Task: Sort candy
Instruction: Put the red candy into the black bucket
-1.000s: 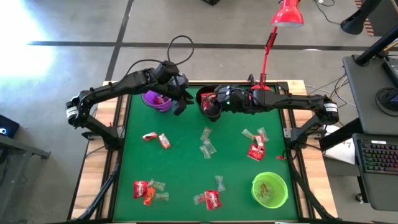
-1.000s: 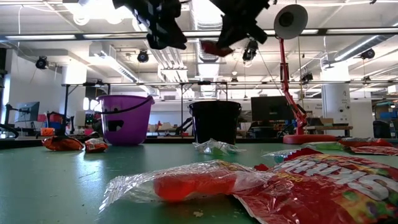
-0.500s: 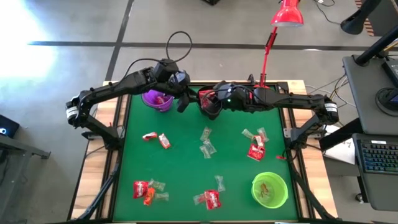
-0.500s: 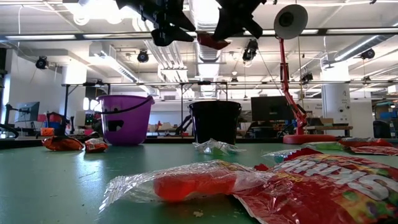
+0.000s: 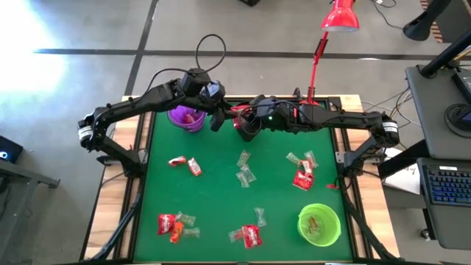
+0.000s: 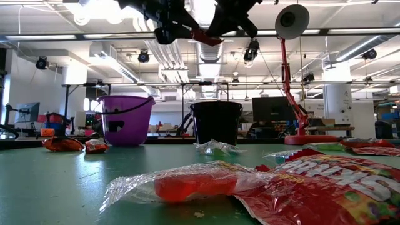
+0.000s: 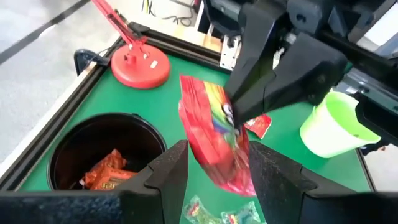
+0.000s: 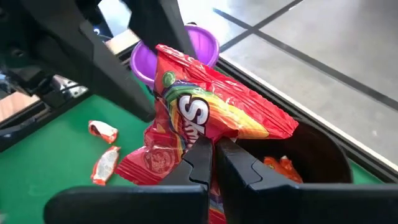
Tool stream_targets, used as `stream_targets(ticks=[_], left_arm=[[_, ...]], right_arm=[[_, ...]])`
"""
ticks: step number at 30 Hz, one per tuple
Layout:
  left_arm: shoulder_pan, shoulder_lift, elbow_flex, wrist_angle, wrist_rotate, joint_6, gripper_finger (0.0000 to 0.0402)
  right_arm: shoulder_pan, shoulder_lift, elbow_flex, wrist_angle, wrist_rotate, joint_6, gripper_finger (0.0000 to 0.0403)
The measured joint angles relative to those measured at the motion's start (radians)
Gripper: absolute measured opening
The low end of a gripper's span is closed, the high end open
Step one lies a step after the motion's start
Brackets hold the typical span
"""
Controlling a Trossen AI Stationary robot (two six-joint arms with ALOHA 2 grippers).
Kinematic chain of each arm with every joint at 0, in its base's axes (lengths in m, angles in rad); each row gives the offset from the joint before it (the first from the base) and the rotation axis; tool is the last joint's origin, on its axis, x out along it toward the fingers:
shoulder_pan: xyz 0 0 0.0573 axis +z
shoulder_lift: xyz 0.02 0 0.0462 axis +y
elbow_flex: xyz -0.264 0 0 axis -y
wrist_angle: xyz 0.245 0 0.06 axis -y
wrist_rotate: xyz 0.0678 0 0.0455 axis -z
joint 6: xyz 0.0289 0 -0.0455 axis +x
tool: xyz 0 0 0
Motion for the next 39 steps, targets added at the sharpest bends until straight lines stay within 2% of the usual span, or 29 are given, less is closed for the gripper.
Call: stream_targets(ticks=[9, 13, 20, 28, 32, 36, 39], left_arm=[[0.0, 0.0, 0.0, 0.025, -0.002, 0.04, 0.0141], [0.0, 0.0, 0.0, 0.025, -0.002, 0.078, 0.0108], [0.0, 0.0, 0.0, 0.022, -0.002, 0.129, 0.0016], [0.0, 0.0, 0.0, 0.025, -0.002, 0.15, 0.001], [0.0, 0.0, 0.0, 0.024, -0.011, 0.152, 0.0007], [0.0, 0.0, 0.0, 0.016, -0.019, 0.165, 0.0006], [-0.001, 0.0, 0.0, -0.034, -0.107, 0.201, 0.0006]], right_arm=[[0.0, 0.005, 0.0, 0.072, -0.012, -0.024, 0.0008], [0.0, 0.005, 0.0, 0.073, -0.017, -0.031, 0.0008], [0.0, 0.005, 0.0, 0.075, -0.037, -0.036, 0.0009], [0.0, 0.005, 0.0, 0.078, -0.029, -0.042, 0.0012], [0.0, 0.005, 0.0, 0.078, -0.03, -0.05, 0.0037], [0.0, 0.005, 0.0, 0.078, -0.03, -0.053, 0.0081], [0.0, 0.004, 0.0, 0.078, -0.015, -0.071, 0.0114]])
